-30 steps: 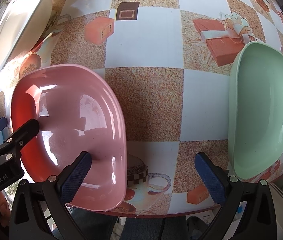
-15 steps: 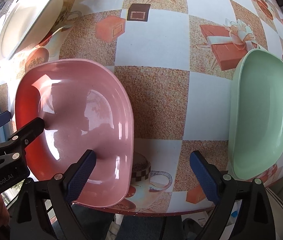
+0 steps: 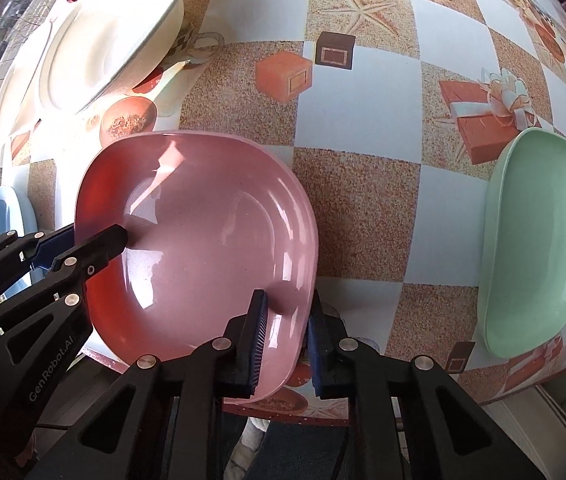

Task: Organize plates and bowls

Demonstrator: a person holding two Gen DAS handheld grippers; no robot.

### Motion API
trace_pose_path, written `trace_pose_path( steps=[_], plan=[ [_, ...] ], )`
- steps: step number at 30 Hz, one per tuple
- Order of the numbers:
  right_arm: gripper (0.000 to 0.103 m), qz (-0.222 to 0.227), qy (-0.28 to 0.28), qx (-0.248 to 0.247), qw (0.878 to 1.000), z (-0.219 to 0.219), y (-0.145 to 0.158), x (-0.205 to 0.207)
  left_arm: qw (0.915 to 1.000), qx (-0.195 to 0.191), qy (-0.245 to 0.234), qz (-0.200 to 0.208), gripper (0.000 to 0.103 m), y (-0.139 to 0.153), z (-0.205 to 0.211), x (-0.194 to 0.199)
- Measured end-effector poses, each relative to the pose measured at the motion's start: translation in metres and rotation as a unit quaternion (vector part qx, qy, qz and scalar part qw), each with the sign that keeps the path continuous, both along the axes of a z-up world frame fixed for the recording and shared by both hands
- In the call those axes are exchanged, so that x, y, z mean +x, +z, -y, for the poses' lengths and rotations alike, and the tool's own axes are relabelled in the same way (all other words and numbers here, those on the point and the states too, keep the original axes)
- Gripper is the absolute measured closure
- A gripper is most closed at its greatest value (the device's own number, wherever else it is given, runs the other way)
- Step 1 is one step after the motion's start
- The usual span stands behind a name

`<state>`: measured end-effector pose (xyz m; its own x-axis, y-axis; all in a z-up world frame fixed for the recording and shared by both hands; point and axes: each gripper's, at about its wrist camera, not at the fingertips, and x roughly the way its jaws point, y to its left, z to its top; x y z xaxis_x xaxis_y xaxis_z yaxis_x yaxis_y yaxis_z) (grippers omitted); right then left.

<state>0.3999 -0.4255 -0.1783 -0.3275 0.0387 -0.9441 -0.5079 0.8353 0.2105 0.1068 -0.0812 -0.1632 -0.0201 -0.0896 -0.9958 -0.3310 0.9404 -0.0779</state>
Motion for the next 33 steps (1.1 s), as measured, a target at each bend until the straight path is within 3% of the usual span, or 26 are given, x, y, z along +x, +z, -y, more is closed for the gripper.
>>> trace_pose_path(
  steps=[5,14,18,33],
  plan=[
    [0.085,-0.018,-0.002,-0.003,1.000,-0.003,0.003,-0.010,0.9994,0.016,-0.030,-0.006,0.084,0.000,0.017,-0.018],
    [0.085,-0.036,0.000,0.003,0.999,-0.018,0.010,-0.026,0.9993,0.017,-0.033,-0.002,0.084,0.010,0.013,-0.057],
    [0.085,-0.036,0.002,0.009,0.999,-0.029,0.019,-0.039,0.9994,0.016,-0.027,0.011,0.084,0.017,0.022,-0.063],
    [0.085,-0.040,0.032,0.017,0.999,-0.073,0.049,-0.063,0.9989,0.018,0.006,0.042,0.084,0.036,-0.007,-0.084]
  ],
)
